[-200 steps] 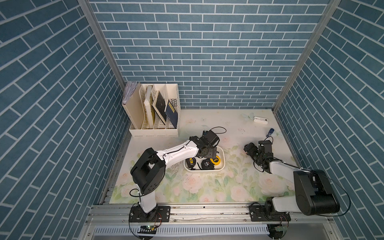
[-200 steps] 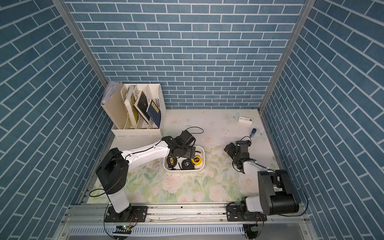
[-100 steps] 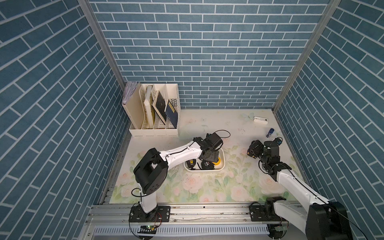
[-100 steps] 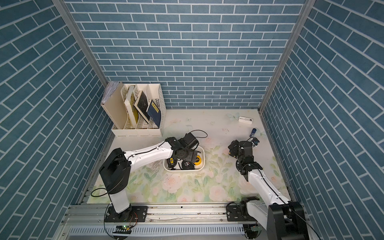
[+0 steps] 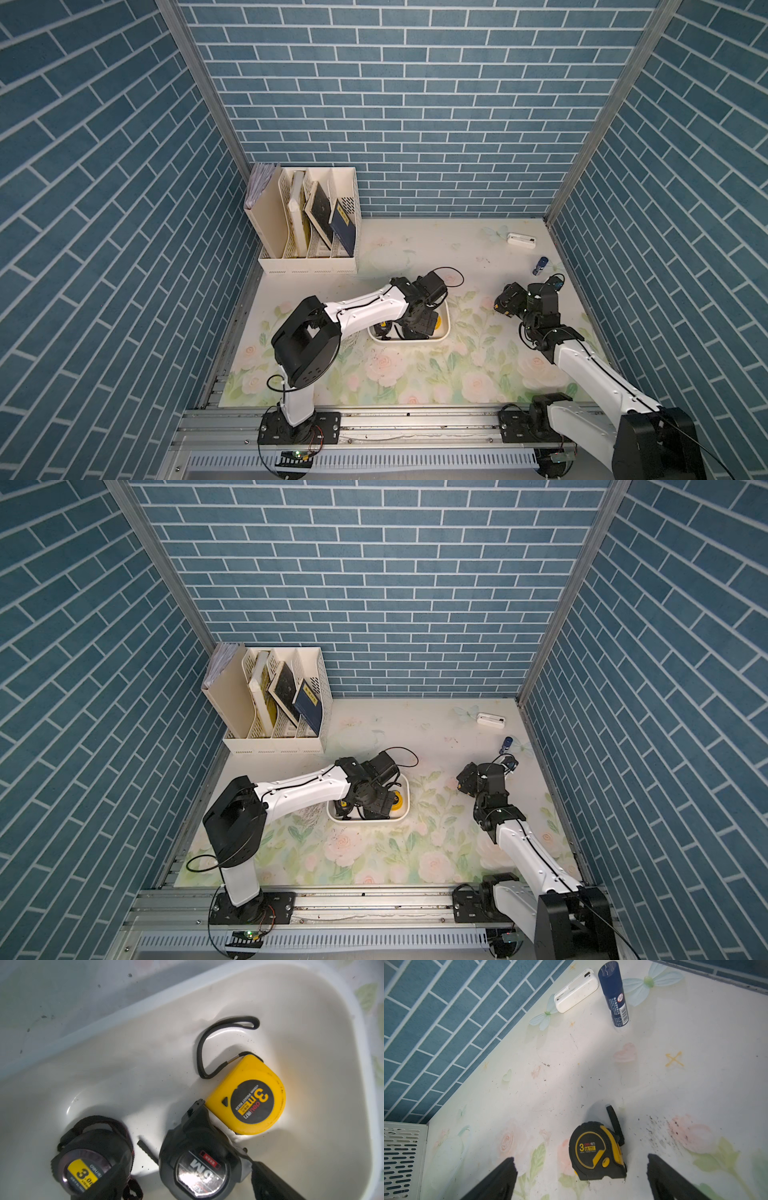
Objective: Take the tape measure out of the storage box
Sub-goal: Pick up the tape measure from the storage box.
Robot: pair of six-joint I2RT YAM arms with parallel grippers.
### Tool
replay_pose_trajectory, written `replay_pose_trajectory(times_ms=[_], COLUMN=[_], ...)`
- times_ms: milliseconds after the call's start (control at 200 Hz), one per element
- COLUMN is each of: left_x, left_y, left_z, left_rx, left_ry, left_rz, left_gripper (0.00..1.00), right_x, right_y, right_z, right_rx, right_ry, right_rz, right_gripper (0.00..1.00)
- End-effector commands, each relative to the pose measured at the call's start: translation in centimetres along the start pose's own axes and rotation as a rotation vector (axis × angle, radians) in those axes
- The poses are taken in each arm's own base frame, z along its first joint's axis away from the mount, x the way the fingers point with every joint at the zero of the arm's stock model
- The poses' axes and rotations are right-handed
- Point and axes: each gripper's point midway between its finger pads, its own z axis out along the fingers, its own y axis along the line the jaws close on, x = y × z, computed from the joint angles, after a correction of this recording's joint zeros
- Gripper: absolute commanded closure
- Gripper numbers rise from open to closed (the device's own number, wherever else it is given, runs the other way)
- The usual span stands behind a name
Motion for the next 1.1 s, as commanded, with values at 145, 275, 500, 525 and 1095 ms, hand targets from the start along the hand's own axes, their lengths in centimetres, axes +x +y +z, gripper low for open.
replay_pose_trajectory(times_ms=[145, 275, 500, 525, 1095], left_x=[1.2, 1.4, 1.8, 1.9, 1.2], left_y=[-0.2, -0.1, -0.3, -0.3, 0.3], left_z=[0.7, 1.4, 2.4, 2.6, -0.3], left_rx=[-0.011, -0.022, -0.008, -0.010, -0.009], left_ry=[0.083, 0.106, 0.118, 0.122, 0.069], left_rz=[0.084, 0.105, 0.117, 0.119, 0.118], left_gripper=[0.00, 0.01, 0.05, 0.06, 0.01], right_x=[-0.6, -0.3, 0.2, 0.2, 1.0], right_y=[0.6, 0.3, 0.0, 0.0, -0.1], right_z=[0.4, 0.7, 1.1, 1.1, 1.5], right_rx=[-0.001, 0.007, 0.015, 0.013, 0.012], right_ry=[-0.015, -0.007, 0.004, 0.003, 0.031], right_rz=[-0.024, -0.023, -0.020, -0.019, -0.007], right_gripper=[0.00, 0.00, 0.00, 0.00, 0.00])
